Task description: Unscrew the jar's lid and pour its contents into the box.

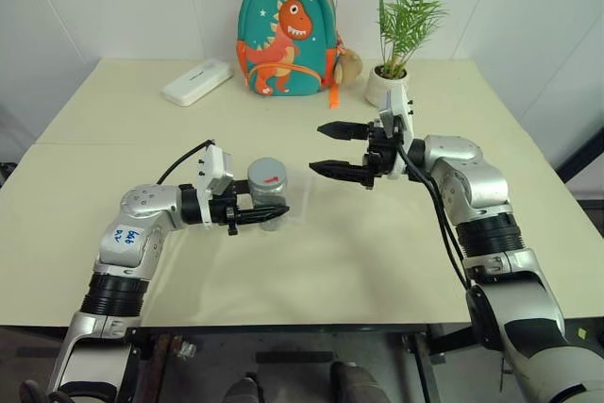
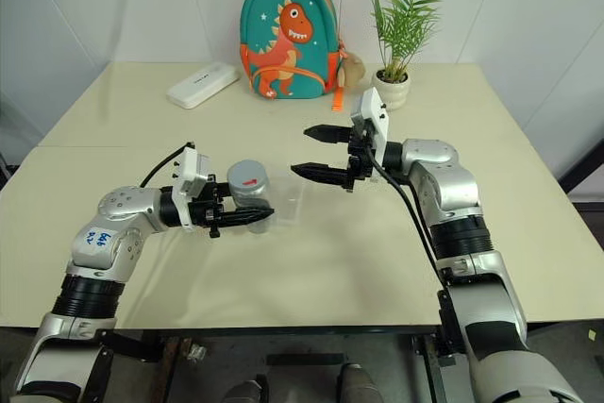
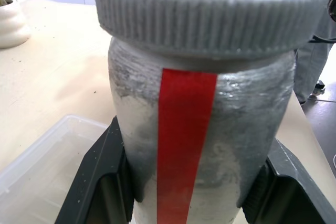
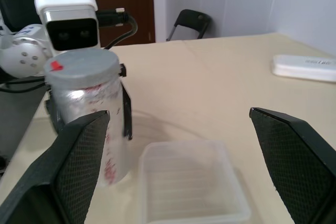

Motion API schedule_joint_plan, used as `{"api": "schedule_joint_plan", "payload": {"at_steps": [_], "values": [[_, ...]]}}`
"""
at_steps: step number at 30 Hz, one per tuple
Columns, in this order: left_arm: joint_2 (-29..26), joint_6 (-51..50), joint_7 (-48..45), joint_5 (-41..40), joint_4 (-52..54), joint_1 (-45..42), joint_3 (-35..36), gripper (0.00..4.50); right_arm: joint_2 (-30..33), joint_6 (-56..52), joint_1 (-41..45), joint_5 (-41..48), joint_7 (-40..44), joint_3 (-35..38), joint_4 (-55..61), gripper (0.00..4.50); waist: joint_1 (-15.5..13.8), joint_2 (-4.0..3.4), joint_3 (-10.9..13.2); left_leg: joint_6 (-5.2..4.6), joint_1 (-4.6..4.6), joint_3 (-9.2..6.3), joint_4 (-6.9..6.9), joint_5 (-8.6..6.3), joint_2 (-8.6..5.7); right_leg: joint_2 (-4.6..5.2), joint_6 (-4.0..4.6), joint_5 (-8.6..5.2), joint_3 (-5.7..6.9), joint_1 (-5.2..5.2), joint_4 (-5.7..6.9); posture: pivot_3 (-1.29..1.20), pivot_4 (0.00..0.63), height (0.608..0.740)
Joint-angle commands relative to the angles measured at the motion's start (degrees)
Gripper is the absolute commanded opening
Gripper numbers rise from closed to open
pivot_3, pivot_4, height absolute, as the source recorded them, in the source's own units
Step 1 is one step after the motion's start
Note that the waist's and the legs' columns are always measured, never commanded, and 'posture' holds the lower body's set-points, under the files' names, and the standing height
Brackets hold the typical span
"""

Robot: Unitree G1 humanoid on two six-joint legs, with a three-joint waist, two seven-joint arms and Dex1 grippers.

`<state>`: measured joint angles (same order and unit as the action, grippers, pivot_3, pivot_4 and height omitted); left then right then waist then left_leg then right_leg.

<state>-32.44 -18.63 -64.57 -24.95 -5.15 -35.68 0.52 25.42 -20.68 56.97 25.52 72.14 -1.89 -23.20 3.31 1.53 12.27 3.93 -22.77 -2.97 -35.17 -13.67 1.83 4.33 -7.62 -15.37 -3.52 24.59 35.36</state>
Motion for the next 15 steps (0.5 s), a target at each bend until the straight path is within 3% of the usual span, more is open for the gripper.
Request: {"api": "schedule_joint_plan", "payload": {"at_steps": [1,8,15], "values": [[-0.31,1.2,-0.32,-0.72,1.07,-0.49,1.16,2.03,-0.27,-3.13,0.49,3.25,1.13,1.46,3.96,4.48,0.02,0.0,0.0,0.01,0.0,0.0,-0.02,0.01,0.0,0.0,0.0,0.0,0.0,0.0,0.02,0.0,0.15,0.74],[0.0,1.49,-0.22,-0.32,0.66,-0.63,0.72,2.03,-7.56,-10.87,-2.99,5.76,-6.16,-2.45,17.84,4.48,-0.09,0.0,0.0,0.07,0.06,-0.03,-0.03,0.07,0.0,-0.01,0.05,-0.03,-0.01,0.03,0.22,0.0,0.15,0.74],[0.58,2.13,-0.66,-0.32,0.34,-0.93,0.37,2.03,-12.71,-10.31,-3.65,2.8,-11.79,-6.53,20.53,4.48,-0.22,0.0,0.0,0.1,0.05,-0.08,-0.06,0.1,-0.01,-0.01,0.05,-0.02,0.0,0.0,0.23,0.0,0.15,0.74]]}}
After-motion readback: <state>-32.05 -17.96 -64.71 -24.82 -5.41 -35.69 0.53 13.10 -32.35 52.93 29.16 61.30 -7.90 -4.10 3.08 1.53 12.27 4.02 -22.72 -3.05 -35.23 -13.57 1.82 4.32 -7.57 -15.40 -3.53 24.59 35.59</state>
